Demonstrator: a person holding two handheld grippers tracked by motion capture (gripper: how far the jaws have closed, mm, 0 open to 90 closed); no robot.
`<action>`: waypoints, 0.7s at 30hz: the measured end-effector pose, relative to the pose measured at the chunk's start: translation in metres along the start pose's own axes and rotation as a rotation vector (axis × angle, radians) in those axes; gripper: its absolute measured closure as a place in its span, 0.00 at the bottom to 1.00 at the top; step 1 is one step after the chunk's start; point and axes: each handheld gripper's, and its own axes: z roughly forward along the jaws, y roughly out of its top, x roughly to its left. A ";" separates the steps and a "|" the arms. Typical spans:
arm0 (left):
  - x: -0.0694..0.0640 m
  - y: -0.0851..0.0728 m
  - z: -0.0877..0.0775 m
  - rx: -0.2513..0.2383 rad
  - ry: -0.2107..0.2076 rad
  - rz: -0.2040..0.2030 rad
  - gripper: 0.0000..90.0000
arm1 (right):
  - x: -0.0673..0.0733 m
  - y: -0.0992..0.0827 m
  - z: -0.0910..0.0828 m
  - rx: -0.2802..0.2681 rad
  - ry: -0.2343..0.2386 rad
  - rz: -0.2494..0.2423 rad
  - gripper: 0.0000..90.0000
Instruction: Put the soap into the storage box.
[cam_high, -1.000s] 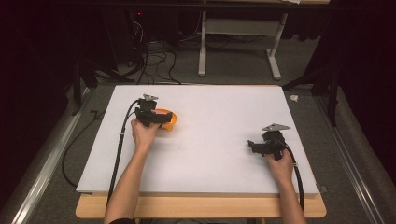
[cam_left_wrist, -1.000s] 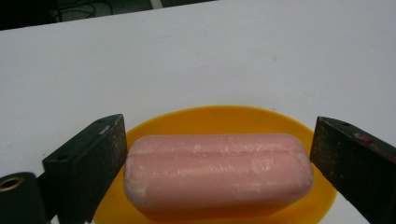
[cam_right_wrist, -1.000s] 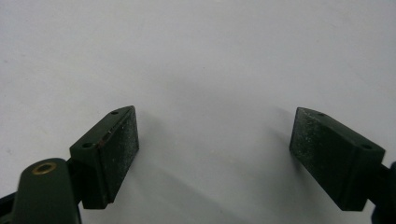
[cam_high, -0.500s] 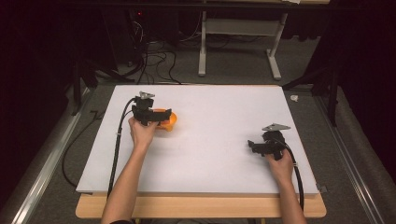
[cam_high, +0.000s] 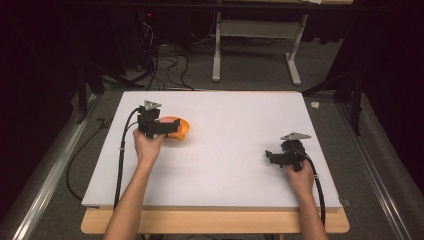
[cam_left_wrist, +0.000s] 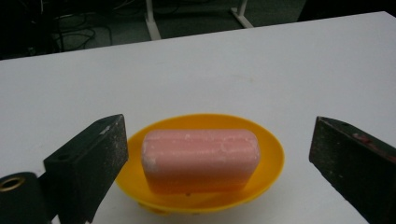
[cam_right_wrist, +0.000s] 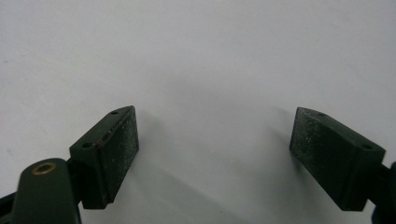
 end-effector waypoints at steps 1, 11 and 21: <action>-0.001 -0.002 -0.004 -0.012 0.002 -0.004 0.08 | 0.000 0.000 0.000 0.000 0.000 0.000 0.18; 0.002 -0.012 -0.028 -0.047 -0.002 -0.015 0.10 | 0.000 0.000 0.000 0.000 0.000 0.000 0.18; 0.003 -0.026 -0.041 -0.036 -0.009 -0.021 0.11 | 0.000 0.000 0.000 0.001 0.000 0.002 0.18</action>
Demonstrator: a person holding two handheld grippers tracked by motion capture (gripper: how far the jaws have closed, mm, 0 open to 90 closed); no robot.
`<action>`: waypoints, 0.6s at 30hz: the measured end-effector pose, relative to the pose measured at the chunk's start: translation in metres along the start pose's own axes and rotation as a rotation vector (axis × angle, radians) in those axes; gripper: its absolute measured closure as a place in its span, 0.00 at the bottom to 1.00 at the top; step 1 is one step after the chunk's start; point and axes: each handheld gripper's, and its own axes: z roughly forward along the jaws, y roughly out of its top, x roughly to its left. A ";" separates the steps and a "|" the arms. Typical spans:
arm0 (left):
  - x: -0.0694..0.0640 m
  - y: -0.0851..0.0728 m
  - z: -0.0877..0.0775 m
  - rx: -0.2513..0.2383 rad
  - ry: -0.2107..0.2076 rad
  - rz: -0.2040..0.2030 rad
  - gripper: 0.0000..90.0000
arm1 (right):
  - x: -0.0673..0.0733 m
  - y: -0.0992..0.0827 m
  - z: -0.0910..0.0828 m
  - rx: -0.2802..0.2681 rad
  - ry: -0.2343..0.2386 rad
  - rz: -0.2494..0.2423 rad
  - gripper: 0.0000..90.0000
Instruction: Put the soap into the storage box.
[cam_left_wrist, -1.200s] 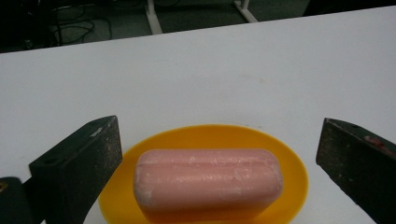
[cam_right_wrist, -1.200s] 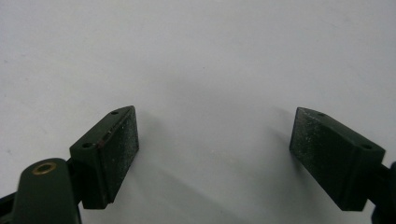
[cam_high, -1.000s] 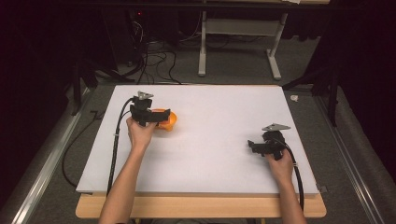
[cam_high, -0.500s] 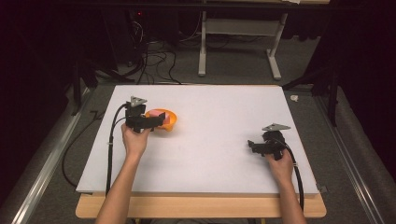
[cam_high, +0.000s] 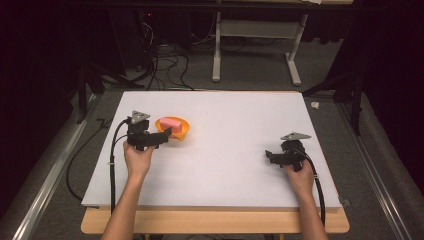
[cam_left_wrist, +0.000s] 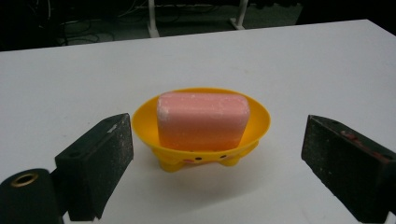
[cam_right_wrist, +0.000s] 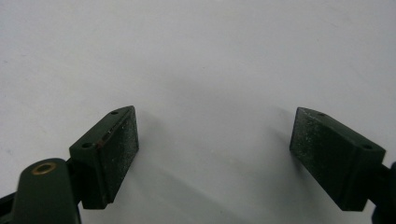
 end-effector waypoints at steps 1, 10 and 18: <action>0.000 -0.002 -0.001 -0.003 0.000 0.000 0.11 | 0.000 0.000 0.000 -0.001 0.000 -0.003 0.18; 0.000 -0.012 -0.013 -0.022 -0.012 -0.011 0.12 | 0.000 0.000 0.000 0.001 0.000 0.000 0.18; -0.001 -0.021 -0.019 -0.028 -0.040 -0.024 0.12 | 0.000 0.000 0.000 0.001 0.000 0.000 0.18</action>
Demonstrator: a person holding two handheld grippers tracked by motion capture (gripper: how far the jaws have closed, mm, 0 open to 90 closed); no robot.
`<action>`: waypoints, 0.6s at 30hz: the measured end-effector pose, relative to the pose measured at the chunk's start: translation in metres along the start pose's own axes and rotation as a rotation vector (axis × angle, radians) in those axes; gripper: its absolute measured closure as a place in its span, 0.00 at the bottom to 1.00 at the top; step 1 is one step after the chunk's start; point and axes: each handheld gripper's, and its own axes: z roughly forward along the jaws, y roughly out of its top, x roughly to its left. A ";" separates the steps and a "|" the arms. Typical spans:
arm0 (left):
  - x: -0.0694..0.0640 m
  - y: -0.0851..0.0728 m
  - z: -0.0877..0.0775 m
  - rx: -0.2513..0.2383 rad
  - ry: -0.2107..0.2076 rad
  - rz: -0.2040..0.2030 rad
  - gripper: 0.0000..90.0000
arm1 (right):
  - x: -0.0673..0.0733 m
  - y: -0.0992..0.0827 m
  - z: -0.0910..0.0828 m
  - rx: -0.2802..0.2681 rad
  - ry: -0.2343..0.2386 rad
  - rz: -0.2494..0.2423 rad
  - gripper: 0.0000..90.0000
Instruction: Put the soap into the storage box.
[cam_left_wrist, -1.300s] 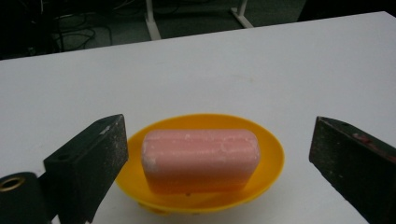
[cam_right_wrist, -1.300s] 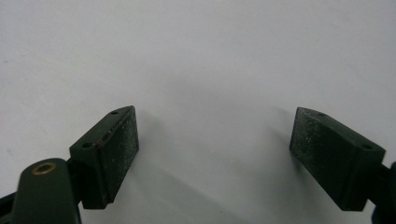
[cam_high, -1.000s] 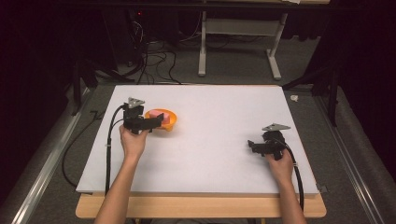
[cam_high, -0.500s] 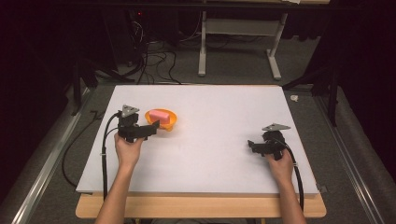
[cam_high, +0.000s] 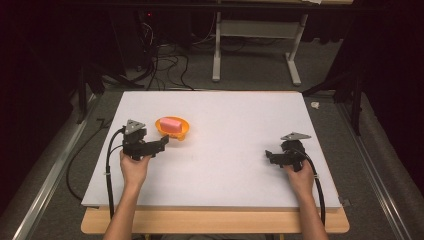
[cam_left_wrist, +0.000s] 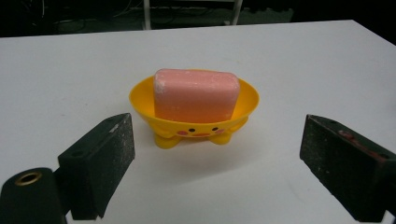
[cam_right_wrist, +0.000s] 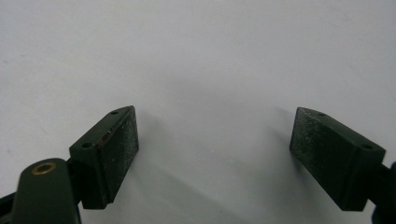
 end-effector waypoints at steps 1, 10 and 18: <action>0.000 -0.001 -0.001 -0.001 -0.009 -0.004 0.12 | 0.000 0.000 0.000 0.000 0.000 0.000 0.18; -0.004 -0.008 -0.007 -0.016 -0.061 -0.014 0.12 | 0.000 0.000 0.000 0.000 0.001 0.001 0.18; -0.009 -0.011 -0.010 -0.012 -0.075 0.002 0.13 | 0.000 0.000 0.000 -0.001 0.000 -0.002 0.18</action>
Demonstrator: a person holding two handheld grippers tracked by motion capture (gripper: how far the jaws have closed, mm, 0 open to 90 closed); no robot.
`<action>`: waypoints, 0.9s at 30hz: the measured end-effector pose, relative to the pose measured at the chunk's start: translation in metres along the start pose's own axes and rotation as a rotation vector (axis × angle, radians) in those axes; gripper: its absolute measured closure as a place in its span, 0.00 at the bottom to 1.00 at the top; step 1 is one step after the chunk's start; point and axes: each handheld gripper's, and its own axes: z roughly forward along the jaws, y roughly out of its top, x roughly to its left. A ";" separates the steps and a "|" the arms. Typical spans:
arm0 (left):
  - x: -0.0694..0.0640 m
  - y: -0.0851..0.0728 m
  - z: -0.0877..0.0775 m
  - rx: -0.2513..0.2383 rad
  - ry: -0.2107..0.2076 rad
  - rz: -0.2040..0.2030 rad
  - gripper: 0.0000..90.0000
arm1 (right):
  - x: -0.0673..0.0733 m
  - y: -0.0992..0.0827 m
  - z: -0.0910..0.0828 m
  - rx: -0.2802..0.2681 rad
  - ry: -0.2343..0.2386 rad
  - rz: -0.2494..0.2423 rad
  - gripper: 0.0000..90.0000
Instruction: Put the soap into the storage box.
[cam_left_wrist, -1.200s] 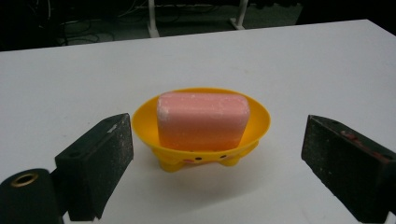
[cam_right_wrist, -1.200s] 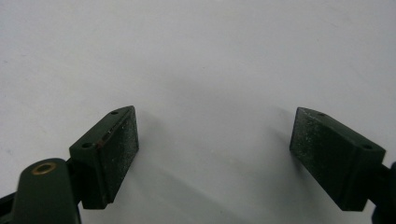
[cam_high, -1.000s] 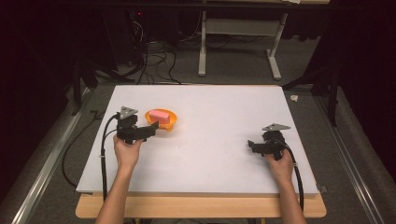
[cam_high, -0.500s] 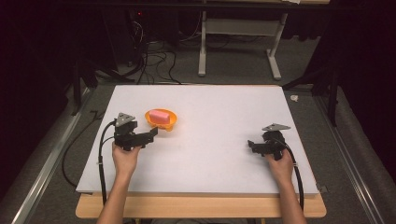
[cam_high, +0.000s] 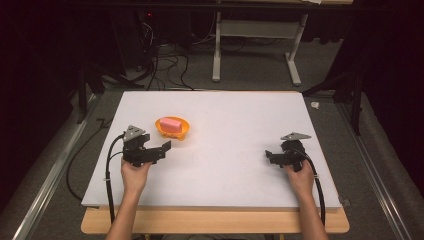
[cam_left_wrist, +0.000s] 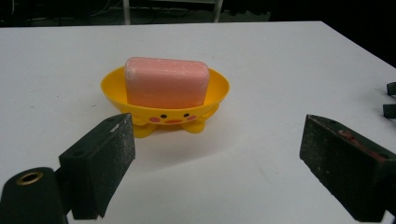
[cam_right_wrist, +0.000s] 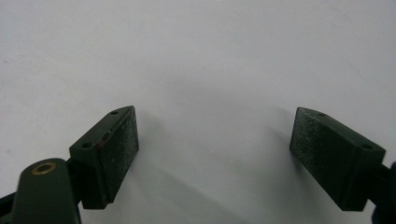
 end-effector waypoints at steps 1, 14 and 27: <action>-0.001 -0.001 0.000 0.002 -0.001 -0.001 0.13 | 0.000 0.000 0.000 0.001 0.000 0.002 0.18; -0.007 -0.011 0.004 0.024 -0.035 0.001 0.14 | 0.000 0.000 0.000 0.001 0.000 0.003 0.18; -0.015 -0.019 0.012 0.038 -0.059 0.001 0.15 | 0.000 0.000 0.000 0.000 0.000 0.002 0.18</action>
